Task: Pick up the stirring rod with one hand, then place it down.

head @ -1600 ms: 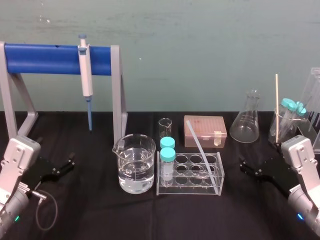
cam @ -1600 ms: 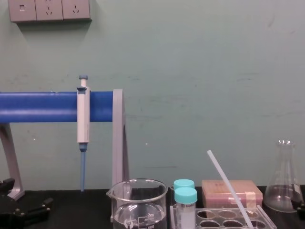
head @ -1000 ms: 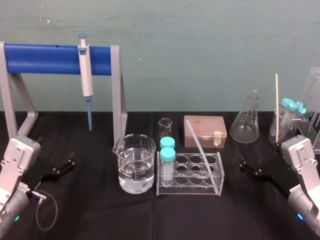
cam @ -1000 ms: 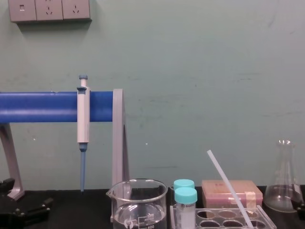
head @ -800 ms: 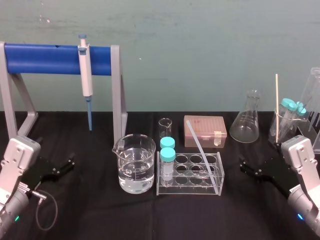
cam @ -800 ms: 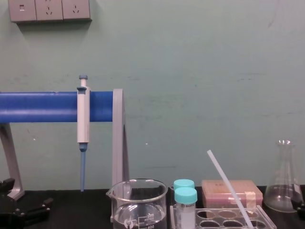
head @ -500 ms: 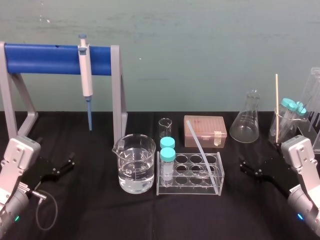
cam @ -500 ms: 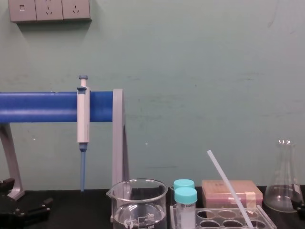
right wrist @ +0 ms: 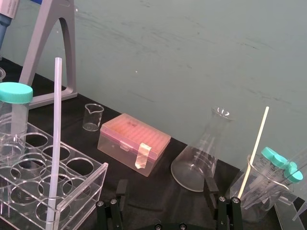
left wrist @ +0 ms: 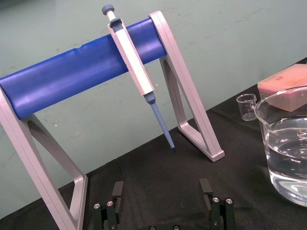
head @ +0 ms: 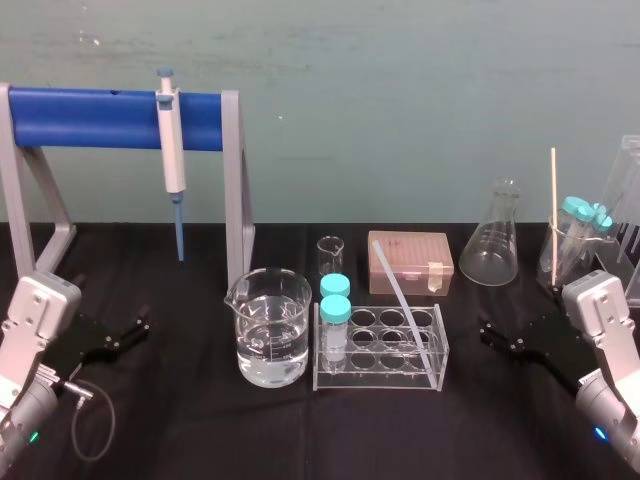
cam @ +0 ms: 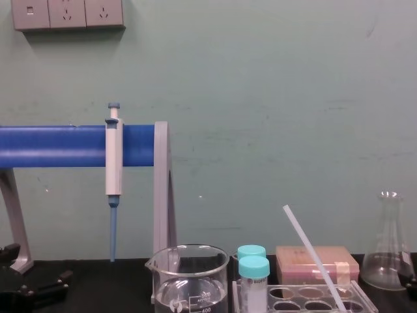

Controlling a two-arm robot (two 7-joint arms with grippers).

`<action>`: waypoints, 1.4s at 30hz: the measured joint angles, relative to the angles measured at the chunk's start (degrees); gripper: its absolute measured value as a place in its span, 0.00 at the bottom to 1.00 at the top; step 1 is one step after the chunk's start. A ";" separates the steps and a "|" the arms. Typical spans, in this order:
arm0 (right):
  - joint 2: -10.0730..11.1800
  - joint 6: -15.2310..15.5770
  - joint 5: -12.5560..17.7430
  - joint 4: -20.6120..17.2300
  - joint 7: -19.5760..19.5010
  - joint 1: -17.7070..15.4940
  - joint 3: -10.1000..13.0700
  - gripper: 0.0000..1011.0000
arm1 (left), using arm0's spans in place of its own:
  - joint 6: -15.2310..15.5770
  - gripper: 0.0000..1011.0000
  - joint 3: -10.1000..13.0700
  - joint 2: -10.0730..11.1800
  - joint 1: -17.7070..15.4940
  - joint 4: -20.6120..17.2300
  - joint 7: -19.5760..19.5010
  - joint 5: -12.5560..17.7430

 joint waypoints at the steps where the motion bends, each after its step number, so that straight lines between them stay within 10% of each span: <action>1: 0.00 0.00 0.00 0.00 0.00 0.00 0.00 0.99 | 0.00 0.99 0.00 0.00 0.00 0.00 0.00 0.00; 22: -0.55 -8.42 -2.95 -0.38 9.81 2.72 -1.32 0.99 | 0.00 0.99 0.00 0.00 0.00 0.00 0.00 0.00; 42: -7.75 -12.13 1.02 14.24 25.48 13.58 -2.58 0.99 | 0.00 0.99 0.00 0.00 0.00 0.00 0.00 -0.01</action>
